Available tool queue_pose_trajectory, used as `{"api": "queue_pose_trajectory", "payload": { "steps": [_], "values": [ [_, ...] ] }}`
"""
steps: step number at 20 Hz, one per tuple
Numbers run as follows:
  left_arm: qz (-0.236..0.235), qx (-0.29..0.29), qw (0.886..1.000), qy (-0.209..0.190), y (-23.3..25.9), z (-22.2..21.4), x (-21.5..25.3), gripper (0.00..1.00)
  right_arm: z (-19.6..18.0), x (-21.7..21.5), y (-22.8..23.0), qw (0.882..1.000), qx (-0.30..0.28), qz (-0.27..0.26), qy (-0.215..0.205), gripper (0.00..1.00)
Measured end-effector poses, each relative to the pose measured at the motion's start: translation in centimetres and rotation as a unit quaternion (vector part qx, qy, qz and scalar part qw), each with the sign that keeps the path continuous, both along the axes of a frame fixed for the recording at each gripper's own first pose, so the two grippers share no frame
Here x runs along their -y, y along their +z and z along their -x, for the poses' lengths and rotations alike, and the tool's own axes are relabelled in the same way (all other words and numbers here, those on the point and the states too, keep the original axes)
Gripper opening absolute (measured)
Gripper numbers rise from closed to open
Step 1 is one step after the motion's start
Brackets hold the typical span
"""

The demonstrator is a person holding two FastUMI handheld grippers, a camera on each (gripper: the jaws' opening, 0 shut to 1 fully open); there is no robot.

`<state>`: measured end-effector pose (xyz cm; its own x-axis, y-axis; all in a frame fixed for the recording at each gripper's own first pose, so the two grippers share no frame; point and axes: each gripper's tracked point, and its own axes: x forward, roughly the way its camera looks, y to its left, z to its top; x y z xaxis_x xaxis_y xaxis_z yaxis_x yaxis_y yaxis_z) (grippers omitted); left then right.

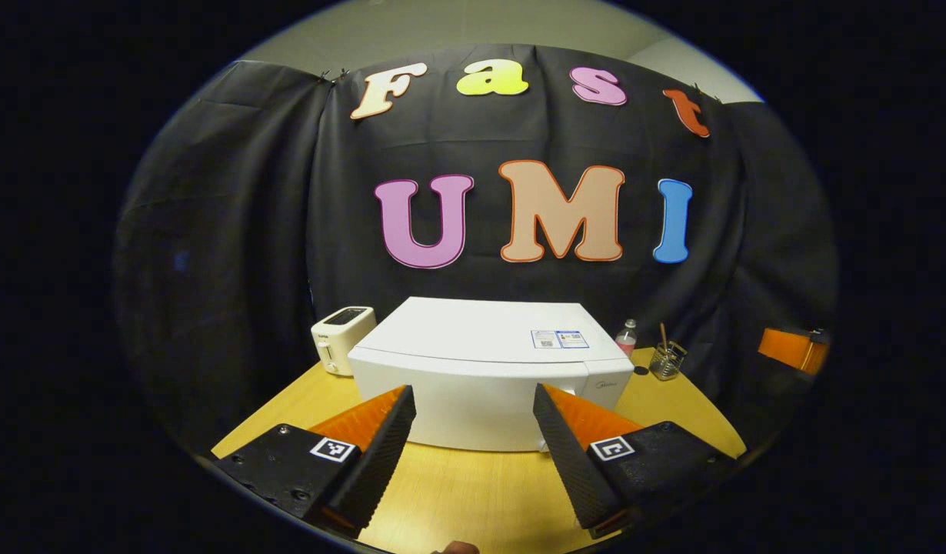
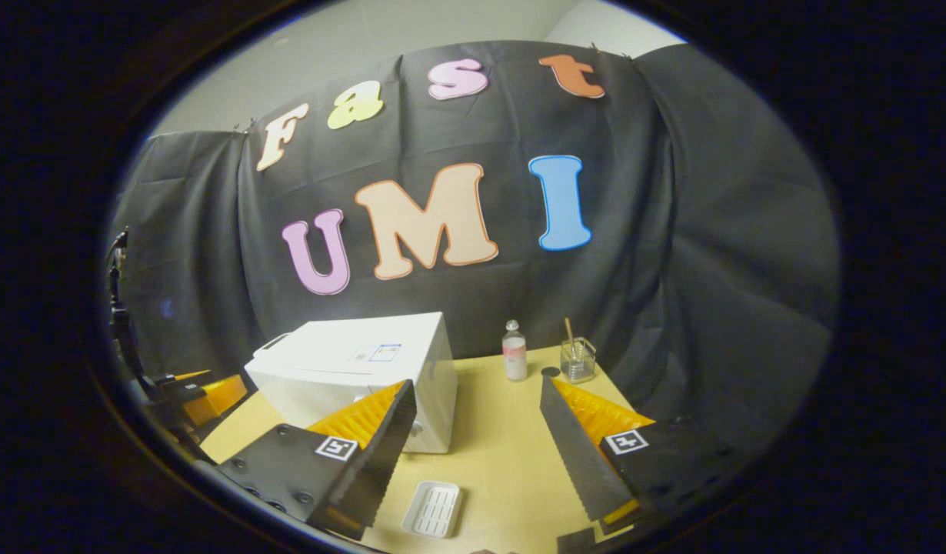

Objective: Open the microwave oven with the left hand, put the food in, and close the microwave oven.

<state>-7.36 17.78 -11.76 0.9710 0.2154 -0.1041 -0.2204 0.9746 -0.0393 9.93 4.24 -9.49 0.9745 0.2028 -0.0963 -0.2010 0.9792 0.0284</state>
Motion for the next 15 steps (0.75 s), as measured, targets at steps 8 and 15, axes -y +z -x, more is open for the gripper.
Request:
{"api": "queue_pose_trajectory", "payload": {
  "steps": [8,15],
  "values": [
    [-0.017,0.015,1.000,-0.012,1.4,-0.4,0.9,0.95,0.6,1.3,2.4,0.999,0.030,0.010,-0.013,0.92],
    [-0.004,-0.001,1.000,-0.018,0.3,-0.3,1.7,0.95,1.3,2.0,2.5,0.999,0.036,0.009,-0.019,0.92]
  ]
}}
